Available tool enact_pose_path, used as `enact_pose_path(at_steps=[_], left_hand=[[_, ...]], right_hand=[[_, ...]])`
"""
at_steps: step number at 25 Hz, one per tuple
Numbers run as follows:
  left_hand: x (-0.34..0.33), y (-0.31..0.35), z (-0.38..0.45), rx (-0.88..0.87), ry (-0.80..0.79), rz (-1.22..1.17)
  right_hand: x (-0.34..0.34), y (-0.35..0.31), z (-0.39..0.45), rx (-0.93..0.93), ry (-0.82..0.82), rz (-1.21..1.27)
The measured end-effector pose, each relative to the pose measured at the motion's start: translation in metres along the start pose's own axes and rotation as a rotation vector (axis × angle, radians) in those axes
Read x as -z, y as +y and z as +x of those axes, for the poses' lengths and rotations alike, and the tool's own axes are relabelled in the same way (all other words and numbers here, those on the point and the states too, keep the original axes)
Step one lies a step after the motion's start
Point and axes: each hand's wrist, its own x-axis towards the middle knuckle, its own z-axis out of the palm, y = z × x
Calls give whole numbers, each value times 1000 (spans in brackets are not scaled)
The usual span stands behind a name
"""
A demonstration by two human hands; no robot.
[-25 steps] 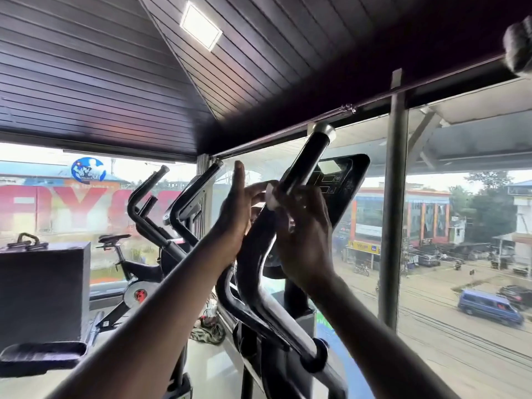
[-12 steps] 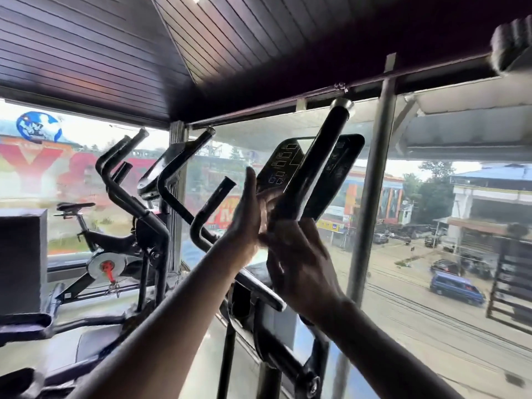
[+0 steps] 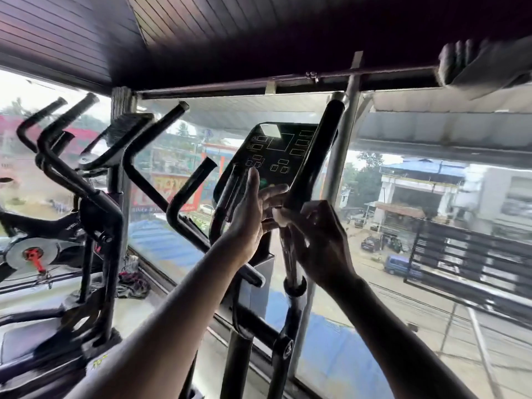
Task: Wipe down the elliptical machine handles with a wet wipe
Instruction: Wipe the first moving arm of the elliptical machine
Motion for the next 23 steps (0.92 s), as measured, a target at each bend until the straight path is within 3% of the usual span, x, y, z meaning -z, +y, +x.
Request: enact_pose_path(at_steps=[3,8,12,17,23], left_hand=[[-4,-8,-6,-7,19,52],[5,-27,-28,-86,147,123],[0,-39,-35,-32,194,72],[8,-47,-33,-111,203,73],[7,-58,-37,-228,221,8]], right_hand=[[-5,-5,20,-175,50,-58],[-2,-8,-48,15,-217,-131],[-5,-11,-14,-105,-18,-63],[-11,-1,-55,-67,-48,-54],[-16,-5,-16,-63,61,-139]])
